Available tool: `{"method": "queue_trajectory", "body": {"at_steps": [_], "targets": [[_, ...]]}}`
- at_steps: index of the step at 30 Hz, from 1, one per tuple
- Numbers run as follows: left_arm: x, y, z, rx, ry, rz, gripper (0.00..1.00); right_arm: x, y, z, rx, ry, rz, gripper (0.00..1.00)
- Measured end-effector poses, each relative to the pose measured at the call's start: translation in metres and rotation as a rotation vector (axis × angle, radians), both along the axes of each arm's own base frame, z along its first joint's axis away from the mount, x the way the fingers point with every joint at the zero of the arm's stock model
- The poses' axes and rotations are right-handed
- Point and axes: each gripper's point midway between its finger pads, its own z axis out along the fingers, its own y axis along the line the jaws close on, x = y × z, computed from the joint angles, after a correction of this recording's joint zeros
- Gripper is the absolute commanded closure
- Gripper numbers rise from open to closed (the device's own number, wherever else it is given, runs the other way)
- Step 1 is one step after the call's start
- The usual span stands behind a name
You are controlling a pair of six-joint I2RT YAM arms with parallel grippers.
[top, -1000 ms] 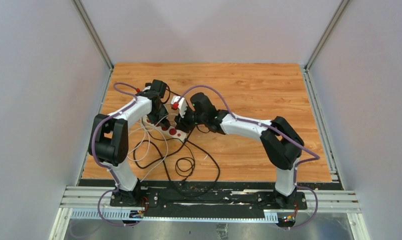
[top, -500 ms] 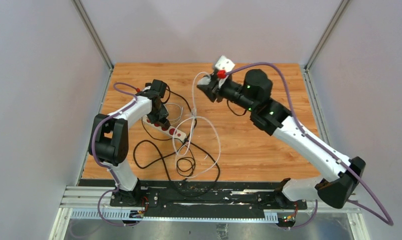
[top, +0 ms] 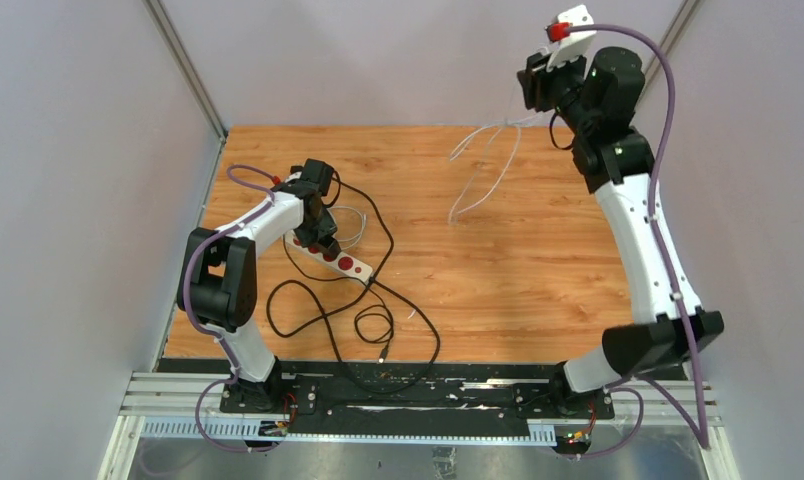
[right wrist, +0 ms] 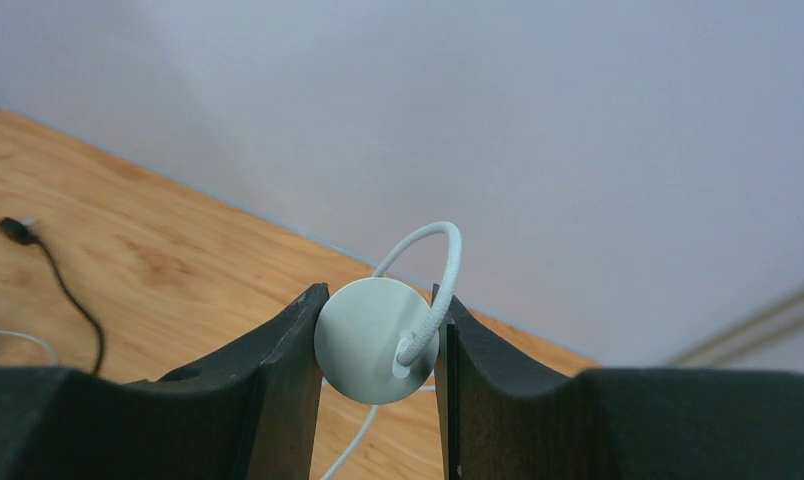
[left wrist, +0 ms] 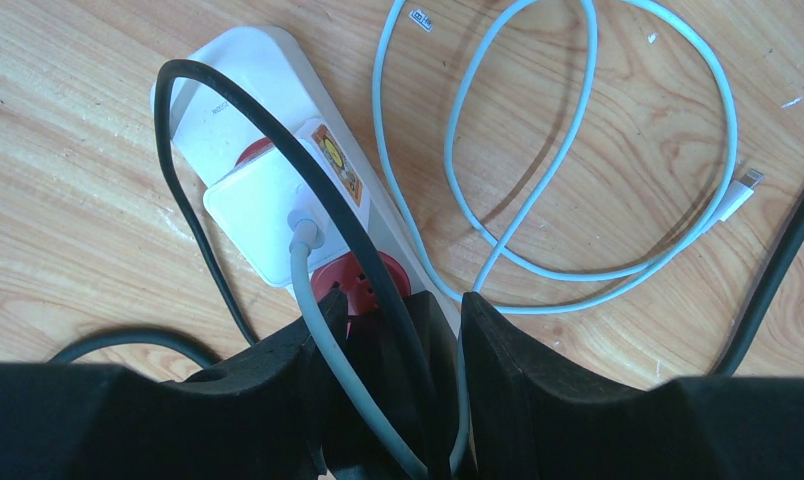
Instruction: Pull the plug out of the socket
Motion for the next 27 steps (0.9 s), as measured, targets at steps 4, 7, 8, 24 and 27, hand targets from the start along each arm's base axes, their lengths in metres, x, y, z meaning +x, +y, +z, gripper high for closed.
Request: {"method": "queue_trajectory", "body": {"at_steps": [4,7,8,24,27], "targets": [[0.000,0.000,0.000,-0.001,0.000,-0.001,1.00,0.049,-0.040,-0.044,-0.003,0.114,-0.085,1.00],[0.000,0.000,0.000,-0.002,-0.001,-0.001,1.00,0.075,-0.058,-0.096,0.003,0.237,-0.118,0.99],[0.000,0.000,0.000,-0.002,0.000,-0.002,1.00,0.079,-0.063,-0.114,0.009,0.277,-0.130,0.98],[-0.001,-0.001,0.002,-0.005,-0.001,-0.024,0.64,0.032,-0.099,-0.372,0.143,0.870,-0.361,0.52],[-0.003,-0.005,0.006,-0.016,-0.005,-0.043,0.39,0.028,-0.098,-0.378,0.153,0.889,-0.367,0.33]]}}
